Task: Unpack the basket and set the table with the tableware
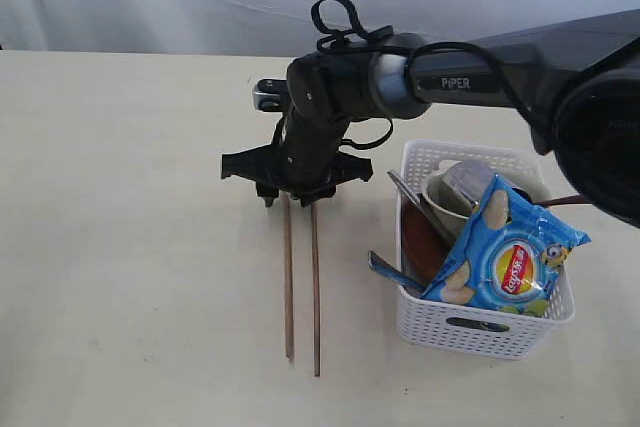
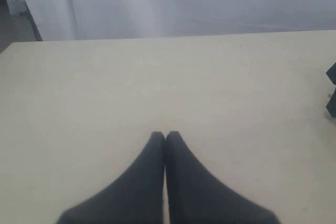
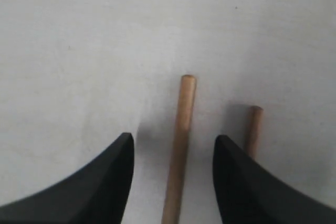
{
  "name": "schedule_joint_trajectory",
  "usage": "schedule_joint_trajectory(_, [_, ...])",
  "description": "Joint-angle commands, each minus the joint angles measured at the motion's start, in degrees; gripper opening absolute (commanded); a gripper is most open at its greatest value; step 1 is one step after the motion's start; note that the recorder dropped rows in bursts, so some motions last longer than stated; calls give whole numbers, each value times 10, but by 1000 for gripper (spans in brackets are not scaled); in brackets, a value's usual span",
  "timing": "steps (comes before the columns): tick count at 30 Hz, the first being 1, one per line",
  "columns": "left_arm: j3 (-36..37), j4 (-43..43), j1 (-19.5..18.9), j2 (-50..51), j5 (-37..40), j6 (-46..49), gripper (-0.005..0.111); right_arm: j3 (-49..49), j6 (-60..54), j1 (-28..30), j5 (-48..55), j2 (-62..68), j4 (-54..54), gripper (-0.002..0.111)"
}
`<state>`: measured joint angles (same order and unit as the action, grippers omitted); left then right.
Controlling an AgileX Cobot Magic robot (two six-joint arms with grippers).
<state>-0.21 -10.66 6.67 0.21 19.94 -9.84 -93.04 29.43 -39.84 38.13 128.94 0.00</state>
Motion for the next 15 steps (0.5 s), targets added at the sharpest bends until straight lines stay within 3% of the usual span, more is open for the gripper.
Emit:
schedule_joint_trajectory(1, [2, 4, 3, -2, -3, -4, 0, -2, -8, 4, -13, -2, -12, 46])
schedule_joint_trajectory(10, [2, 4, 3, -2, -3, -4, 0, -3, -8, 0, -34, -55, -26, 43])
schedule_joint_trajectory(13, [2, 4, 3, -2, -3, -4, 0, -3, -23, -15, -34, -57, -23, 26])
schedule_joint_trajectory(15, [2, 4, 3, -2, -3, -4, 0, -3, -27, -28, -34, -48, -23, 9])
